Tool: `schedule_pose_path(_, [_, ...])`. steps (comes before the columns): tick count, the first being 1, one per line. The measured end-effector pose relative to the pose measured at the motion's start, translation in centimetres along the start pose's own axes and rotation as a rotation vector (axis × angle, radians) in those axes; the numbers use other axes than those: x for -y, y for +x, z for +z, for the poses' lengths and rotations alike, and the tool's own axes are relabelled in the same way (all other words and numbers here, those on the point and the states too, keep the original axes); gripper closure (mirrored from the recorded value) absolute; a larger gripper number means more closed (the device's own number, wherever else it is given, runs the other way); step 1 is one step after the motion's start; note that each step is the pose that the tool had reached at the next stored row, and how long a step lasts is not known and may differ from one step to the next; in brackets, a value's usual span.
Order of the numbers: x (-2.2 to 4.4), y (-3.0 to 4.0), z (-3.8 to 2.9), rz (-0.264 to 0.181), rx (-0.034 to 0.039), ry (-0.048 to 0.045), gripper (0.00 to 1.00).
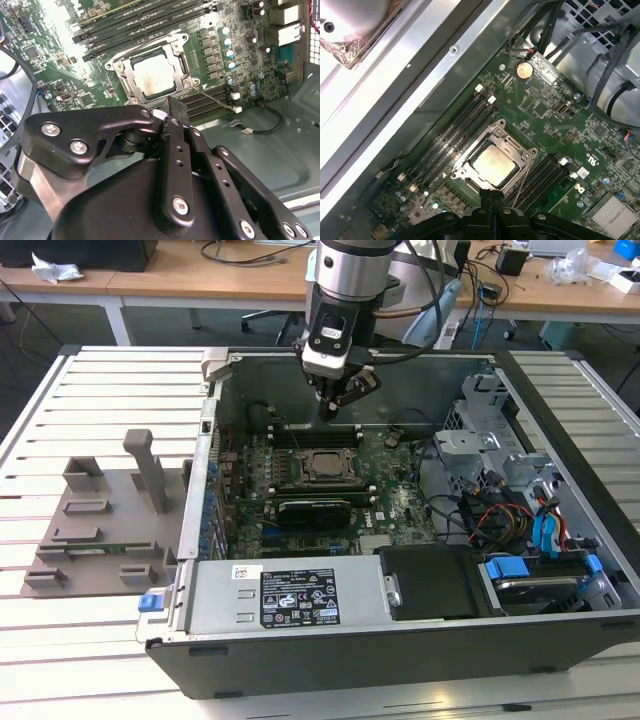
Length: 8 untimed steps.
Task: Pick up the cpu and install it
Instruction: 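Install the first cpu locking lever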
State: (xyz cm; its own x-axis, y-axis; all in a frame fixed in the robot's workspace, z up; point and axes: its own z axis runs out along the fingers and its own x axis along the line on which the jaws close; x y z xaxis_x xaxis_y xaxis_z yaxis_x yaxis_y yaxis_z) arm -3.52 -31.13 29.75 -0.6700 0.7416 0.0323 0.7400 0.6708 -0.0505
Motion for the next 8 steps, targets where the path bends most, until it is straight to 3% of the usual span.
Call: schedule_pose_path(8, [0.00, 0.00, 0.00, -0.083, 0.0042, 0.0027, 0.89])
